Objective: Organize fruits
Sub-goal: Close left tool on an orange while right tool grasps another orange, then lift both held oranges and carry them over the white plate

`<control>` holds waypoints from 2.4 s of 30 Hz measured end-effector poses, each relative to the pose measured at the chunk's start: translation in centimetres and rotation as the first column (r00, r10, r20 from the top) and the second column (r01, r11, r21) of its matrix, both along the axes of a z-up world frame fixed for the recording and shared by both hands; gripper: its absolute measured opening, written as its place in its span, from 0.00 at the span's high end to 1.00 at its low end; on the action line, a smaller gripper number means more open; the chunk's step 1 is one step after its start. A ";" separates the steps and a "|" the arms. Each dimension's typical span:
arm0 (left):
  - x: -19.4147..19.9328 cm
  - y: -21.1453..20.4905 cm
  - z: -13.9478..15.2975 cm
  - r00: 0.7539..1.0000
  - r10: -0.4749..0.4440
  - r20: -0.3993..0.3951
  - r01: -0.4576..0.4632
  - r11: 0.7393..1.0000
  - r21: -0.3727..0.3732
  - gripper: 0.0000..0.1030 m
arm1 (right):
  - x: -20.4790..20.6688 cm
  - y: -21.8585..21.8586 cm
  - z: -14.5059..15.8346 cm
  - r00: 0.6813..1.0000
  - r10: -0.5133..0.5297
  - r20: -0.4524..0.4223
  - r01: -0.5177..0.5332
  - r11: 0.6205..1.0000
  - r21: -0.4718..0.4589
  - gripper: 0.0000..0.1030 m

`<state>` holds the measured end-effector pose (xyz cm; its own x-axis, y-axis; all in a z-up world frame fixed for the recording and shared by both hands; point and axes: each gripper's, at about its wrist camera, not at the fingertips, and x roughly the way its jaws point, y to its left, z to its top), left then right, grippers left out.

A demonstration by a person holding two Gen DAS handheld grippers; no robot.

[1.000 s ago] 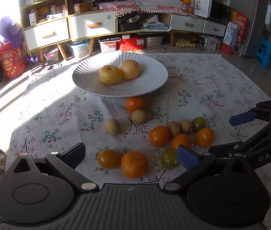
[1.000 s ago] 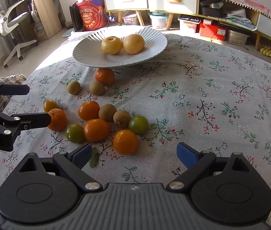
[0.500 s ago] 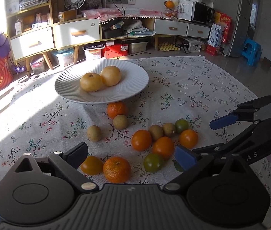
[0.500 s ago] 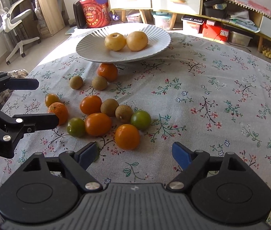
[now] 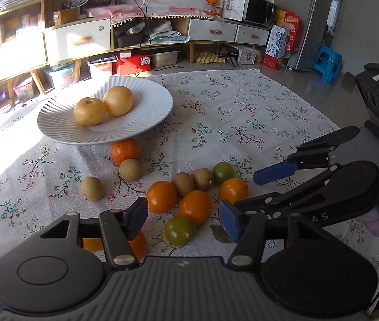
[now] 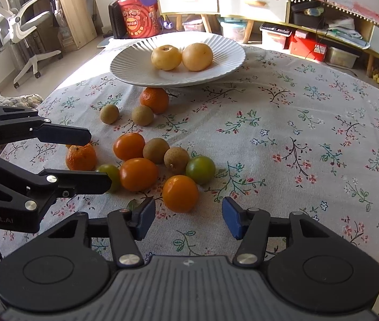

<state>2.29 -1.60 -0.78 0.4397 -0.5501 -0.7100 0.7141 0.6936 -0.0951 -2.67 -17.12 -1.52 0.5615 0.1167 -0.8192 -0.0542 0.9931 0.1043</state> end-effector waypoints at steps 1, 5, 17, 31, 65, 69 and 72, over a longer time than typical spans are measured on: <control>0.1 0.0 0.0 1.000 0.006 -0.004 -0.006 1.000 -0.001 0.57 | 0.0 0.0 0.1 1.000 -0.001 0.000 0.001 1.000 0.005 0.51; 0.9 0.0 0.0 0.999 0.017 -0.042 -0.018 1.000 -0.021 0.69 | 0.0 -0.1 0.4 1.000 0.001 0.008 -0.001 1.000 0.018 0.53; 0.6 -1.7 -0.6 0.996 -0.032 -0.086 0.036 0.998 0.043 0.88 | 0.7 0.0 0.2 1.000 0.015 -0.005 -0.015 1.000 0.026 0.63; 1.2 -2.4 -1.0 0.994 -0.031 -0.103 0.038 0.997 0.070 0.86 | 1.1 -0.4 -0.3 0.999 0.008 -0.039 -0.006 0.999 0.048 0.73; 0.5 -3.7 -1.1 0.994 0.015 -0.106 -0.007 0.997 0.078 0.84 | 0.3 -1.5 1.0 0.998 -0.041 -0.037 0.043 0.998 0.036 0.74; 0.6 -3.5 -0.5 0.994 0.027 -0.104 -0.021 0.998 0.062 0.84 | 0.4 -1.6 1.5 0.999 -0.046 -0.024 0.047 0.998 0.043 0.74; 0.7 -3.2 0.1 0.995 0.035 -0.092 -0.031 0.998 0.051 0.84 | 0.6 -1.6 1.8 0.999 -0.048 -0.013 0.049 0.998 0.047 0.74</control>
